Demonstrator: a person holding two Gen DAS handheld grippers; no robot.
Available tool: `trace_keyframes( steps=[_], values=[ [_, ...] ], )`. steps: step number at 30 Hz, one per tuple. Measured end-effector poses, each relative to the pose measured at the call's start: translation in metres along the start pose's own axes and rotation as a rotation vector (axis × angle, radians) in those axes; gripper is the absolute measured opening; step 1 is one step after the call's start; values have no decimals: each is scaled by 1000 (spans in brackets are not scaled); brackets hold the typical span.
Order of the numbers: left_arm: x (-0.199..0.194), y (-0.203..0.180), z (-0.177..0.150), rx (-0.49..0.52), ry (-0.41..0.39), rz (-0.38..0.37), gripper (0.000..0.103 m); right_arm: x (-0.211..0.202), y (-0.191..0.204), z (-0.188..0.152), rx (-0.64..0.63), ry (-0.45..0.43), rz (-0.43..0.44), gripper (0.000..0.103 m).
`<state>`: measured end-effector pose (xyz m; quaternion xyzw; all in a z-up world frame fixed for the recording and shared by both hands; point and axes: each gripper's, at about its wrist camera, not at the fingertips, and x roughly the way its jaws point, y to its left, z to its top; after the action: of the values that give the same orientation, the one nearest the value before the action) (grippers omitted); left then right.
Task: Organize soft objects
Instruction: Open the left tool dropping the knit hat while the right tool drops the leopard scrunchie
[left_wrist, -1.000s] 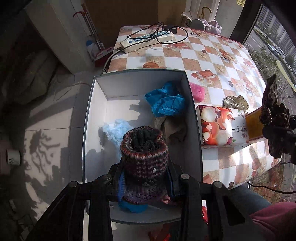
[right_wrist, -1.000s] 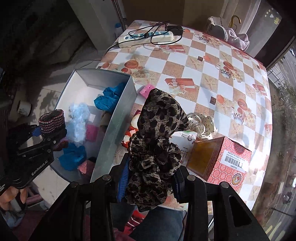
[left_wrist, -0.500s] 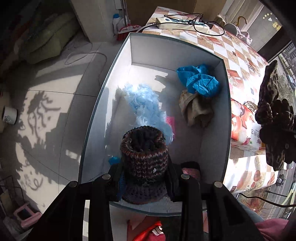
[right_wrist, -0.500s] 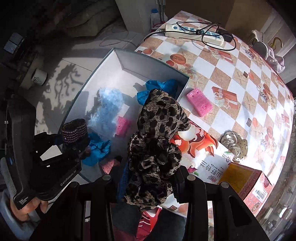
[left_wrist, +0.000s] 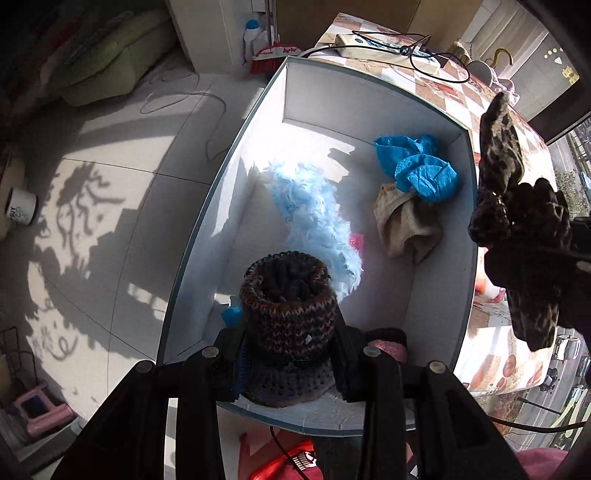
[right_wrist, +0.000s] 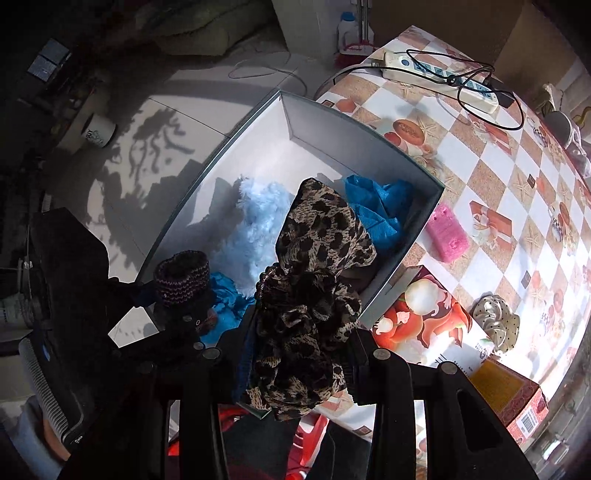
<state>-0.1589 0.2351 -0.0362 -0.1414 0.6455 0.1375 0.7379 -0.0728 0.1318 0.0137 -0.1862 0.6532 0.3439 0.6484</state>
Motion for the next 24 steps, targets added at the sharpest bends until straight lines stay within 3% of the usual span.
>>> trace_keyframes(
  steps=[2,7,9,11,13,14,15,20,24],
  values=[
    [-1,1,1,-2,-5,-13,45,1,2,3,-5,4,7,42],
    [-4,-2,5,7,-21,-17,80,2,1,9,-3,14,29,50],
    [-4,-4,6,13,-18,-23,81,0,-1,10,6,1,35,73],
    [-4,-4,7,0,-19,-42,85,-5,-2,11,18,-16,34,79],
    [-7,-3,8,-13,-38,-64,99,-6,-7,13,38,-12,42,81],
    [-9,-3,8,-18,-48,-77,103,-6,-10,14,52,-6,43,92],
    [-10,-3,9,-23,-59,-93,103,-7,-13,14,68,-9,47,102],
    [-17,-6,19,-19,-81,-164,103,-18,-38,11,136,-26,63,102],
    [-35,-30,35,69,-117,-170,103,-36,-76,5,216,-43,63,102]
  ],
)
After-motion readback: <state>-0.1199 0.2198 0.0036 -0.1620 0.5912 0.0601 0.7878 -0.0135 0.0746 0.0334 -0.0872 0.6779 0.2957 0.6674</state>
